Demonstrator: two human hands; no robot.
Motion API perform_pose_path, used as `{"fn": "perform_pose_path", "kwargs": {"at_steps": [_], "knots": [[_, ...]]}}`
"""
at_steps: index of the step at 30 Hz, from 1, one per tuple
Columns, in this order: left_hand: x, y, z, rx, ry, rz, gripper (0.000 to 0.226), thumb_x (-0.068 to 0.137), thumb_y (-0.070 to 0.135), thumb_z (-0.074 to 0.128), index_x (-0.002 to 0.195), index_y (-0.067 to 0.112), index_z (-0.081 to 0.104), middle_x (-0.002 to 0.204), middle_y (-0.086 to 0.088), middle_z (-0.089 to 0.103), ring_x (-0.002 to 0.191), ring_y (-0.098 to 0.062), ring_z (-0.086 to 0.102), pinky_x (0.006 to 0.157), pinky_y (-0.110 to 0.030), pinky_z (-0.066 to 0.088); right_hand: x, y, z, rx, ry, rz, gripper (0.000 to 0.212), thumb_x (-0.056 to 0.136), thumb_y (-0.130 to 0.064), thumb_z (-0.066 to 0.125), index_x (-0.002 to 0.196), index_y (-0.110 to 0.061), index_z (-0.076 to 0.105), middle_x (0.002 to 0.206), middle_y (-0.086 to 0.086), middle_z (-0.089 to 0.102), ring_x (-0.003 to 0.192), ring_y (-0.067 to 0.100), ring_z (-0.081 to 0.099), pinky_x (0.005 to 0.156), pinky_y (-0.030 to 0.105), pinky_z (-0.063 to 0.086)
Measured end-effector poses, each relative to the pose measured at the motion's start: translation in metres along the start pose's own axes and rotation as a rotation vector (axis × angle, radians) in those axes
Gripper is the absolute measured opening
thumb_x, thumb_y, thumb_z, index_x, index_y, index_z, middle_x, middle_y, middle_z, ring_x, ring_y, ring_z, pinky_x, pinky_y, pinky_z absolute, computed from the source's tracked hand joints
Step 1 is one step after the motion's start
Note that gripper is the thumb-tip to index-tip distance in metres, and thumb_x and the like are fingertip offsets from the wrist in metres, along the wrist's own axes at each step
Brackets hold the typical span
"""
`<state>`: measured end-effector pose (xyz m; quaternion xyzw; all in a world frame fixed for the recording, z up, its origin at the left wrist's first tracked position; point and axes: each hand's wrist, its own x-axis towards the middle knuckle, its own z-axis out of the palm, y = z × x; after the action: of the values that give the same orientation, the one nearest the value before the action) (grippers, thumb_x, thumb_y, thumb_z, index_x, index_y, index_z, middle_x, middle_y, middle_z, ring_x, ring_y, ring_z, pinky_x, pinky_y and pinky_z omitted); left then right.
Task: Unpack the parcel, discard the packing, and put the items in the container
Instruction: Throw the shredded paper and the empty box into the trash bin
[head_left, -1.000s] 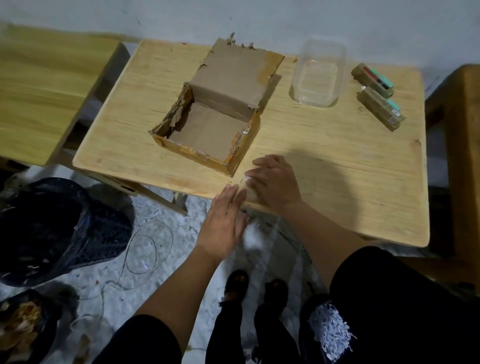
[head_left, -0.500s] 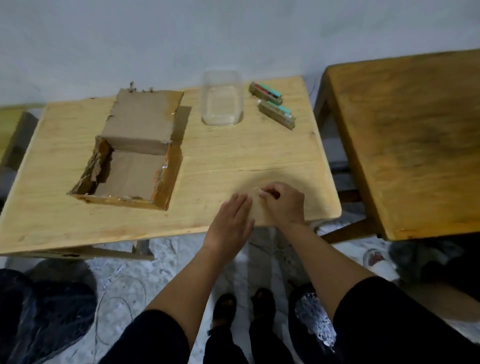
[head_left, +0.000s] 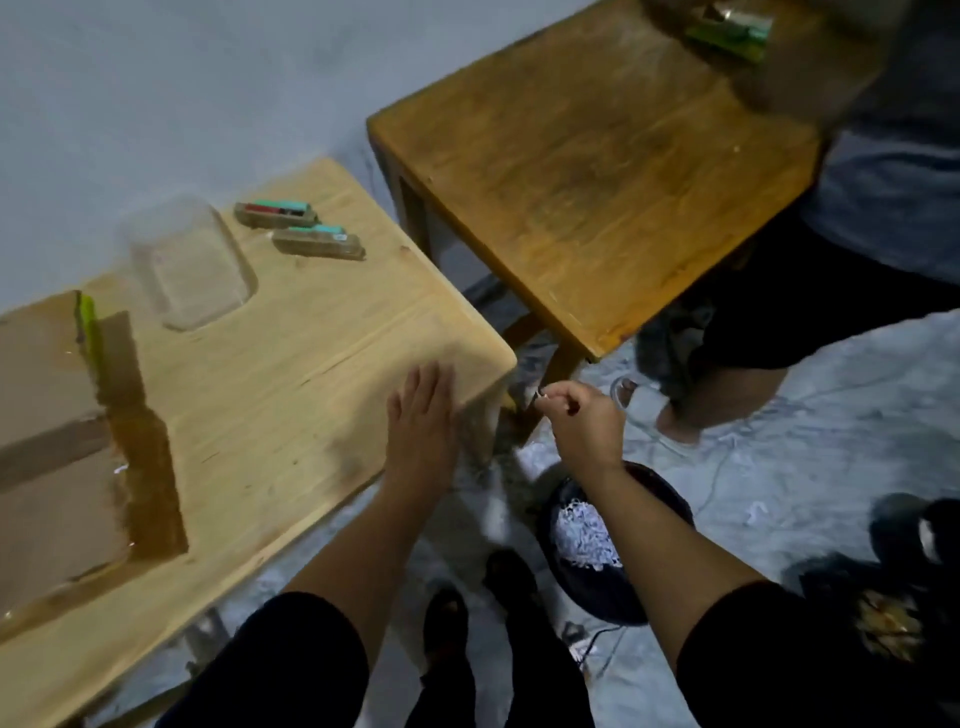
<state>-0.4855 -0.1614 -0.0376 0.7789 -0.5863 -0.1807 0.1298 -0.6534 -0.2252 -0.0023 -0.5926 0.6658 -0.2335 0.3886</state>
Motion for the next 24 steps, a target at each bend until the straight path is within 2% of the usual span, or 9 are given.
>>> {"fn": "perform_pose_path", "kwargs": {"at_steps": [6, 11, 14, 17, 19, 21, 24], "knots": [[-0.004, 0.007, 0.001, 0.036, 0.026, 0.02, 0.052, 0.099, 0.031, 0.026, 0.146, 0.011, 0.018, 0.156, -0.011, 0.017, 0.145, -0.03, 0.008, 0.116, -0.05, 0.007, -0.03, 0.054, -0.031, -0.03, 0.173, 0.184, 0.012, 0.084, -0.012, 0.064, 0.092, -0.006, 0.071, 0.097, 0.015, 0.072, 0.091, 0.027, 0.065, 0.076, 0.02, 0.042], [-0.004, 0.01, 0.001, 0.052, 0.061, 0.042, 0.048, 0.097, 0.024, 0.035, 0.141, 0.006, 0.027, 0.151, -0.019, 0.026, 0.141, -0.038, 0.016, 0.112, -0.058, 0.015, -0.048, 0.088, -0.057, -0.22, 0.207, 0.247, 0.021, 0.091, -0.012, 0.056, 0.106, -0.007, 0.068, 0.112, 0.017, 0.067, 0.103, 0.032, 0.061, 0.088, 0.026, 0.041], [-0.004, 0.011, 0.001, 0.046, 0.072, 0.037, 0.047, 0.095, 0.019, 0.042, 0.139, 0.005, 0.03, 0.149, -0.02, 0.03, 0.14, -0.039, 0.019, 0.11, -0.06, 0.018, -0.054, 0.1, -0.067, -0.311, 0.112, 0.289, 0.037, 0.09, -0.017, 0.056, 0.126, -0.008, 0.056, 0.131, 0.019, 0.052, 0.119, 0.035, 0.051, 0.099, 0.036, 0.042], [-0.011, 0.018, -0.003, 0.091, 0.051, 0.043, 0.052, 0.09, 0.016, 0.052, 0.136, 0.002, 0.033, 0.145, -0.024, 0.034, 0.136, -0.042, 0.026, 0.108, -0.058, 0.026, -0.057, 0.1, -0.075, -0.522, -0.076, 0.267, 0.056, 0.09, -0.028, 0.055, 0.14, -0.011, 0.036, 0.147, 0.016, 0.032, 0.134, 0.033, 0.034, 0.104, 0.041, 0.039], [-0.017, 0.024, -0.008, 0.115, 0.045, 0.088, 0.049, 0.084, 0.013, 0.058, 0.129, 0.0, 0.042, 0.134, -0.026, 0.045, 0.125, -0.042, 0.041, 0.1, -0.052, 0.038, -0.057, 0.091, -0.078, -0.609, -0.162, 0.227, 0.063, 0.091, -0.031, 0.053, 0.144, -0.012, 0.026, 0.154, 0.013, 0.02, 0.141, 0.031, 0.023, 0.108, 0.041, 0.034], [-0.021, 0.029, -0.013, 0.122, 0.047, 0.146, 0.038, 0.081, 0.01, 0.058, 0.117, 0.002, 0.051, 0.116, -0.021, 0.055, 0.101, -0.034, 0.055, 0.083, -0.04, 0.047, -0.054, 0.076, -0.081, -0.667, -0.208, 0.162, 0.065, 0.093, -0.031, 0.05, 0.146, -0.011, 0.019, 0.156, 0.011, 0.014, 0.143, 0.029, 0.017, 0.111, 0.039, 0.03], [-0.029, 0.037, -0.025, 0.14, 0.073, 0.193, 0.022, 0.085, 0.015, 0.046, 0.101, 0.005, 0.057, 0.092, -0.015, 0.061, 0.074, -0.026, 0.056, 0.063, -0.031, 0.045, -0.046, 0.042, -0.082, -0.742, -0.227, 0.017, 0.069, 0.092, -0.032, 0.05, 0.146, -0.008, 0.014, 0.155, 0.012, 0.016, 0.143, 0.028, 0.017, 0.114, 0.035, 0.025]]}}
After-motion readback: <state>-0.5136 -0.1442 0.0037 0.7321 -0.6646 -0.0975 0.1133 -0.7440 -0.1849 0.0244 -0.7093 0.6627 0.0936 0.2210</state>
